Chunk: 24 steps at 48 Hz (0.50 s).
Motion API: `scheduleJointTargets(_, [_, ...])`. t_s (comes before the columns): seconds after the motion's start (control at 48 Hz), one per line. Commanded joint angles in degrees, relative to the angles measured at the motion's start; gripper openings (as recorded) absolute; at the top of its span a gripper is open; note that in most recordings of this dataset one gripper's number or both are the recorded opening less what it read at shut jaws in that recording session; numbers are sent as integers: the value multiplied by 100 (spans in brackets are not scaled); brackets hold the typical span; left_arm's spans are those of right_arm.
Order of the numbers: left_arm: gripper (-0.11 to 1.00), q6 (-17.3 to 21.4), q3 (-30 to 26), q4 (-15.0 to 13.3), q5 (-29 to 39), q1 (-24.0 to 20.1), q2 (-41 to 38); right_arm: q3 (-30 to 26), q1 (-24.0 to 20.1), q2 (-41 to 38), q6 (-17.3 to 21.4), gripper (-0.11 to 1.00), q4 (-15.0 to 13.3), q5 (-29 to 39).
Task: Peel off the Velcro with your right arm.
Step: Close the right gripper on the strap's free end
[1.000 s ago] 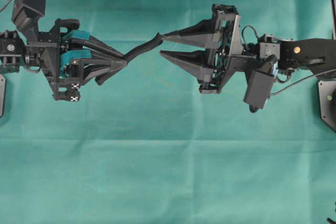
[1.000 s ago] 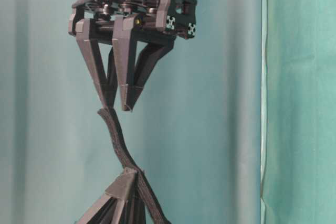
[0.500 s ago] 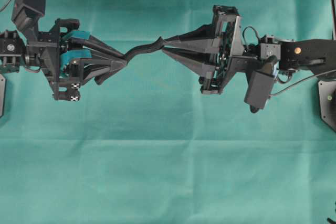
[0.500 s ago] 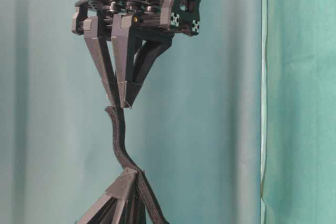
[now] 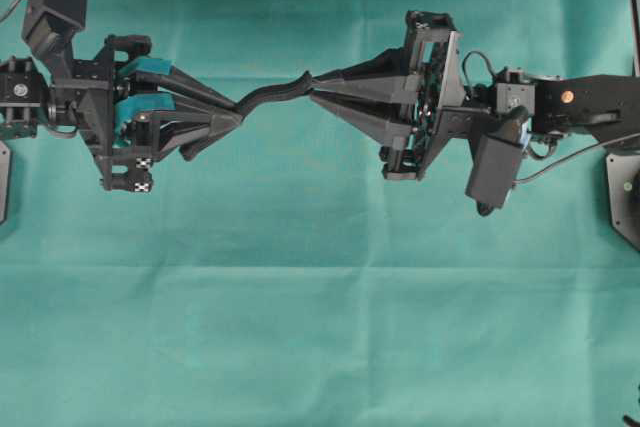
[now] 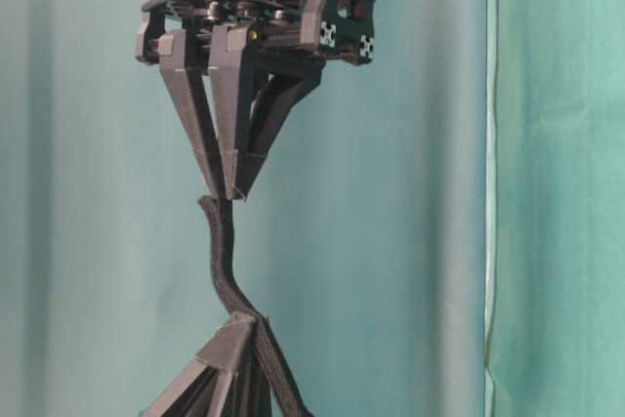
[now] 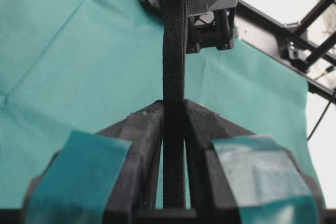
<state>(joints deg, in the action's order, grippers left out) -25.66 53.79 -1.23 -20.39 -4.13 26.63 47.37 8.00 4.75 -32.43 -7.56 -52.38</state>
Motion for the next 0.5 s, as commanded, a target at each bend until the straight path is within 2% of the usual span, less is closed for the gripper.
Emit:
scheduleJointTargets(0.0, [10,0,-70,-9,-53,-35,62,-70,-44,44,9,-6,-9,-53])
scheduleJointTargets(0.479, [10,0,-53,-9,-53,-35,62,-149,-44,-70,9,-9,-9,-35])
